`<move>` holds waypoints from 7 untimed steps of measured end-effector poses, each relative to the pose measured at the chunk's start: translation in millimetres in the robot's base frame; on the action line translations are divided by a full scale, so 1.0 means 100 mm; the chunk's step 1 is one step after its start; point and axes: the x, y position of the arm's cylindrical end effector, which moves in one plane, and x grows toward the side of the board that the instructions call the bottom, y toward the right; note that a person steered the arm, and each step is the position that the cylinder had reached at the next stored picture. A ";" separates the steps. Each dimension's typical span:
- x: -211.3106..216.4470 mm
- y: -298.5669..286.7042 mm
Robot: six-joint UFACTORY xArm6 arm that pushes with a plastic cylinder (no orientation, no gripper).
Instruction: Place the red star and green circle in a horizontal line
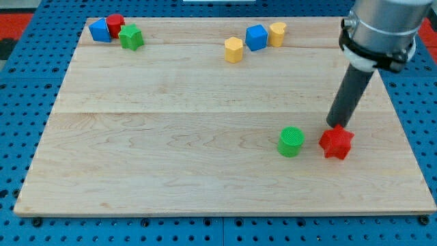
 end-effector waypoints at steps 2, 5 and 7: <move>-0.34 0.02; 0.00 -0.86; -1.24 0.04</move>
